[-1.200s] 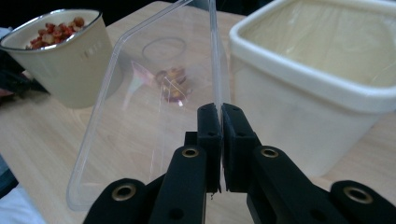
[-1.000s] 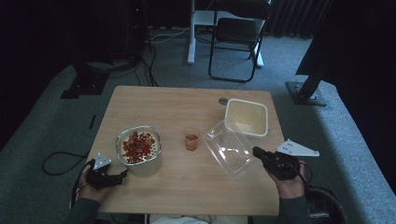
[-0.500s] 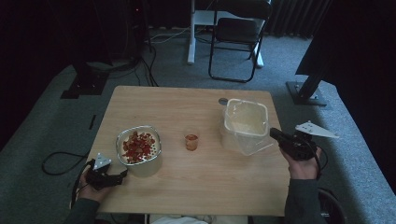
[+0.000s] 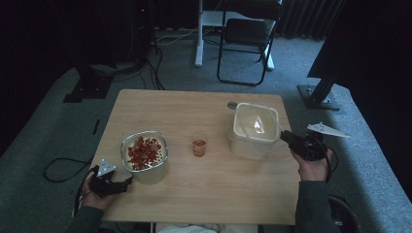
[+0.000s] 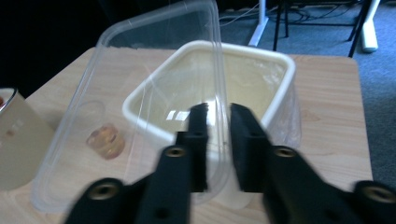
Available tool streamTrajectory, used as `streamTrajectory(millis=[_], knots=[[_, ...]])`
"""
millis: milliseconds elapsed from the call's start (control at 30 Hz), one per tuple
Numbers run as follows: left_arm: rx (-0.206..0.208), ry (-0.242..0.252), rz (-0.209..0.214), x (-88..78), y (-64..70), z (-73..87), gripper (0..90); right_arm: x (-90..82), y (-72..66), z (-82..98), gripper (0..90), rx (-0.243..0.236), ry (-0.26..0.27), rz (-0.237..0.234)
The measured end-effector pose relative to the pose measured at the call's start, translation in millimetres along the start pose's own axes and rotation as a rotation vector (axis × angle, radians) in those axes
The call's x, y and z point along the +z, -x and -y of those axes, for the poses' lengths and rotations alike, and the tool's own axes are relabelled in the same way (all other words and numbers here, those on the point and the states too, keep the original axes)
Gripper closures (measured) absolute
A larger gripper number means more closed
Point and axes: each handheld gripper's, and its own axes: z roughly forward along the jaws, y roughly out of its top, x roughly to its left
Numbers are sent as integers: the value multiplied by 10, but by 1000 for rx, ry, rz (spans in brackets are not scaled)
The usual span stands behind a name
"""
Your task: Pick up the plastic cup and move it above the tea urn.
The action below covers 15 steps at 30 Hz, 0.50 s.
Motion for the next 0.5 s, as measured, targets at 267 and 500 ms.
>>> streamTrajectory(millis=[267,500], knots=[[0,0,0,0,0,0,147,-35,-2,-20,563,21,56,14],[0,0,0,-1,0,0,147,-94,-34,-37,554,4,76,9]])
